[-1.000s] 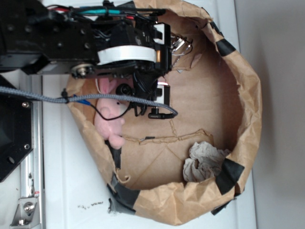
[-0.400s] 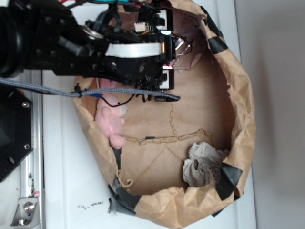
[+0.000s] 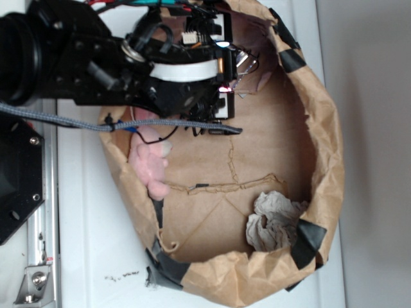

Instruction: Grab the silver keys.

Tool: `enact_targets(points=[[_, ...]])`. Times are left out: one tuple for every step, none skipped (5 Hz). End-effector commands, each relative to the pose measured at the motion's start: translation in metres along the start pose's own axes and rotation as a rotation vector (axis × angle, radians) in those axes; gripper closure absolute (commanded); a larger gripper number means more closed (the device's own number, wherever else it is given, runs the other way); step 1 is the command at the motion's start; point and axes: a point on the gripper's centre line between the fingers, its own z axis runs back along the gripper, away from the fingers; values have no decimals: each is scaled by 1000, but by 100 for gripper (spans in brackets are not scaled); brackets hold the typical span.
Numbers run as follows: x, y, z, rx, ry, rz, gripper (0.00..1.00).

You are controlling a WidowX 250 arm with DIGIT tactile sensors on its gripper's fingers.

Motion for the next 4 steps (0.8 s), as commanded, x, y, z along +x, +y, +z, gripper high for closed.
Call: enact_targets(points=[[6,-9,-4,24,-29,-21,0],[3,-11,-8,41,-23,2,100],[4,-11,-9,37,-20,8,100],[4,-11,-8,36,-23,9,100]])
